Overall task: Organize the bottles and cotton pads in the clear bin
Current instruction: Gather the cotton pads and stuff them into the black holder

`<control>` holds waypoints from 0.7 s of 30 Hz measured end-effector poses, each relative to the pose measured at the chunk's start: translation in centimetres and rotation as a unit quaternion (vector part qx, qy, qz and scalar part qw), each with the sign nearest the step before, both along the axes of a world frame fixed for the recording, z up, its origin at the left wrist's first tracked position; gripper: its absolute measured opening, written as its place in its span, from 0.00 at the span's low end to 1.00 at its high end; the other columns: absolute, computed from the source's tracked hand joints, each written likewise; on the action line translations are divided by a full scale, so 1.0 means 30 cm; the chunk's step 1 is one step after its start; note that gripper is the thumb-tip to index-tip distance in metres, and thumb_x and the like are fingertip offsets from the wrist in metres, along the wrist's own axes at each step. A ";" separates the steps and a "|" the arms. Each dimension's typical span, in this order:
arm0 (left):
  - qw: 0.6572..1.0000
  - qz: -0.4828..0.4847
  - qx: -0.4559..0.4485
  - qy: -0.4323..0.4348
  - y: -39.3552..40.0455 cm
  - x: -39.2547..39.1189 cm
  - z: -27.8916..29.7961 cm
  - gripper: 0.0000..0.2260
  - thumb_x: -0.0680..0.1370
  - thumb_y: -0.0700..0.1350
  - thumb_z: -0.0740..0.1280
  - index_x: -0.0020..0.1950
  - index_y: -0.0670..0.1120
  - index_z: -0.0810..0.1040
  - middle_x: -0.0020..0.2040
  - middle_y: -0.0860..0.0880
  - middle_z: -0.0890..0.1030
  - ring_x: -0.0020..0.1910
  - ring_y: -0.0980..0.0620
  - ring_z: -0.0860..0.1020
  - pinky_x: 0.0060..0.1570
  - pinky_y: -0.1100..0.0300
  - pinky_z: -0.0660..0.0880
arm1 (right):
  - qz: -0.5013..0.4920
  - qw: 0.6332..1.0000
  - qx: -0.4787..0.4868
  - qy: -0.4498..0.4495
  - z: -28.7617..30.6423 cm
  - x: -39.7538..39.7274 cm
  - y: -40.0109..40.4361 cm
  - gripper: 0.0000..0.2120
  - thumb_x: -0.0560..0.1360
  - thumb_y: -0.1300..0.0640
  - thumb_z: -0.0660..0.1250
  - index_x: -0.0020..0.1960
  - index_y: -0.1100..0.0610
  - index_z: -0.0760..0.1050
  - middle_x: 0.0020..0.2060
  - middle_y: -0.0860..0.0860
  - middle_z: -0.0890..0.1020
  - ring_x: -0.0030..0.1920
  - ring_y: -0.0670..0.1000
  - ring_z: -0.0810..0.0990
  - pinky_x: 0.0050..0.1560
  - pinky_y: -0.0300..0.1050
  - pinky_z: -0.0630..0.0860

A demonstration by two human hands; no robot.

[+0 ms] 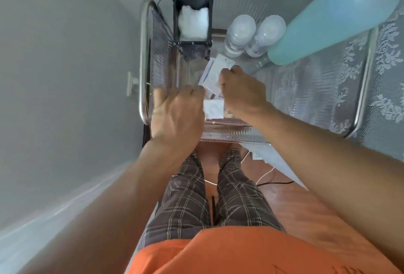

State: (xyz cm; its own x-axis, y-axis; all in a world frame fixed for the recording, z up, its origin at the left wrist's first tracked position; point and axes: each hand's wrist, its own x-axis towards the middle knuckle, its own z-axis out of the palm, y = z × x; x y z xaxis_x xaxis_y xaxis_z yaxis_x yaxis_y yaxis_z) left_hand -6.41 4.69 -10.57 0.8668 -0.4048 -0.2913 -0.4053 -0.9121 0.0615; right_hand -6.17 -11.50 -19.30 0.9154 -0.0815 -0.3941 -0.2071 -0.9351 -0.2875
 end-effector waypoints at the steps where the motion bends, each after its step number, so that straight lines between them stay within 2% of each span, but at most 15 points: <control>1: 0.999 -0.005 0.022 0.029 -0.007 0.001 -0.025 0.13 0.74 0.37 0.72 0.56 0.50 0.79 0.48 0.50 0.81 0.47 0.45 0.81 0.56 0.51 0.59 | -0.029 0.999 0.018 0.013 0.012 -0.018 -0.023 0.10 0.79 0.65 0.65 0.56 0.54 0.77 0.52 0.53 0.78 0.43 0.58 0.82 0.37 0.49 0.75; 3: 0.996 -0.019 0.060 0.067 -0.023 0.018 -0.075 0.19 0.71 0.35 0.73 0.59 0.49 0.76 0.49 0.49 0.79 0.48 0.46 0.80 0.57 0.51 0.61 | -0.100 0.990 0.101 0.014 0.053 -0.055 -0.063 0.04 0.81 0.59 0.65 0.52 0.51 0.76 0.49 0.49 0.78 0.44 0.51 0.80 0.42 0.47 0.76; 4: 0.993 -0.027 0.080 0.077 -0.029 0.033 -0.096 0.21 0.70 0.36 0.74 0.60 0.49 0.75 0.50 0.48 0.79 0.49 0.46 0.80 0.57 0.50 0.61 | -0.140 0.978 0.154 0.002 0.084 -0.071 -0.079 0.03 0.82 0.57 0.65 0.52 0.50 0.76 0.48 0.47 0.78 0.43 0.45 0.79 0.42 0.43 0.75; 6: 0.990 -0.030 0.108 0.090 -0.034 0.064 -0.134 0.24 0.70 0.38 0.74 0.63 0.48 0.73 0.52 0.48 0.78 0.49 0.47 0.80 0.56 0.51 0.63 | -0.204 0.950 0.234 -0.036 0.163 -0.094 -0.093 0.01 0.83 0.54 0.66 0.52 0.49 0.75 0.46 0.43 0.79 0.40 0.36 0.78 0.38 0.28 0.70; 9: 0.985 -0.015 0.140 0.098 -0.030 0.089 -0.180 0.24 0.73 0.40 0.73 0.66 0.46 0.71 0.55 0.48 0.79 0.52 0.47 0.81 0.59 0.52 0.65 | -0.229 0.926 0.260 -0.147 0.301 -0.074 -0.082 0.01 0.82 0.52 0.66 0.52 0.49 0.75 0.46 0.43 0.80 0.39 0.38 0.77 0.39 0.27 0.69; 12: 0.984 -0.014 0.156 0.088 -0.025 0.078 -0.211 0.24 0.75 0.45 0.75 0.67 0.46 0.70 0.54 0.49 0.79 0.52 0.47 0.80 0.61 0.50 0.65 | -0.157 0.932 0.207 -0.252 0.414 0.033 -0.054 0.04 0.82 0.54 0.66 0.53 0.54 0.77 0.49 0.47 0.80 0.37 0.41 0.74 0.41 0.36 0.69; 15: 0.985 -0.002 0.146 0.095 -0.023 0.061 -0.230 0.23 0.74 0.42 0.75 0.66 0.48 0.69 0.47 0.51 0.79 0.49 0.49 0.80 0.58 0.50 0.64 | -0.063 0.945 0.141 -0.289 0.457 0.175 -0.006 0.05 0.80 0.56 0.65 0.52 0.56 0.78 0.49 0.48 0.78 0.39 0.47 0.74 0.37 0.45 0.71; 18: 0.984 0.016 0.133 0.120 -0.026 0.053 -0.226 0.22 0.74 0.38 0.73 0.64 0.49 0.69 0.42 0.52 0.78 0.43 0.49 0.80 0.58 0.50 0.63 | 0.025 0.973 0.072 -0.219 0.424 0.281 0.049 0.05 0.80 0.57 0.64 0.51 0.54 0.78 0.49 0.46 0.78 0.45 0.51 0.78 0.39 0.48 0.75; 21: 0.984 0.021 0.106 0.139 -0.035 0.049 -0.186 0.22 0.74 0.37 0.73 0.64 0.47 0.70 0.48 0.50 0.80 0.48 0.48 0.81 0.61 0.51 0.66 | 0.076 0.984 0.049 -0.154 0.360 0.317 0.089 0.06 0.80 0.59 0.61 0.49 0.52 0.77 0.50 0.44 0.80 0.49 0.53 0.81 0.38 0.46 0.70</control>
